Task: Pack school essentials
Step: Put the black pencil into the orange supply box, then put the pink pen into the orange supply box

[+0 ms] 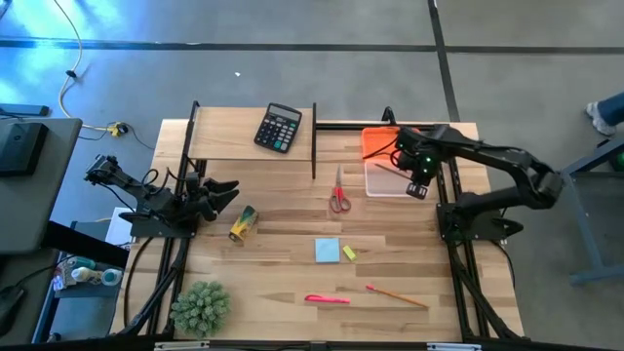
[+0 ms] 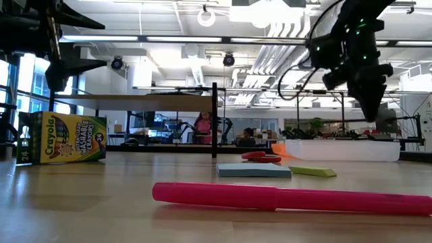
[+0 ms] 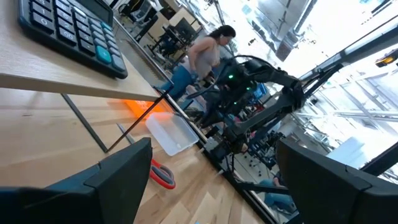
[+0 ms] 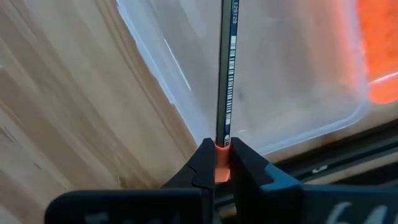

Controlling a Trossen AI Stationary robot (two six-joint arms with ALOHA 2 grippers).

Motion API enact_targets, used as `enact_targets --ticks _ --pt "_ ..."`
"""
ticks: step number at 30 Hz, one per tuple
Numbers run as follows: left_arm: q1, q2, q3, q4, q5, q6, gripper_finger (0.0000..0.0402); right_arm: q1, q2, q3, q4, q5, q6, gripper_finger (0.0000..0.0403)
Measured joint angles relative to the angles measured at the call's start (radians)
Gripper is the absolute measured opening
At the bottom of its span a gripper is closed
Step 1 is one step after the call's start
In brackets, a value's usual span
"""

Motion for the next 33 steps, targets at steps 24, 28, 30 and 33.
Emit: enact_targets --ticks 24,28,30,33 --pt "0.000 0.000 0.000 0.000 0.000 0.000 0.0328 0.000 0.204 0.000 0.023 0.034 0.047 0.0102" --pt "0.000 0.000 0.000 0.000 0.000 0.000 0.0328 0.000 0.196 0.001 0.024 0.078 0.056 0.0133" --pt "0.000 0.000 0.000 0.000 0.000 0.000 0.0328 0.000 0.179 0.001 0.030 0.083 0.060 0.0140" --pt "0.000 0.000 0.000 0.000 0.000 0.000 0.0328 0.000 0.146 0.001 0.033 0.083 0.068 0.0144"
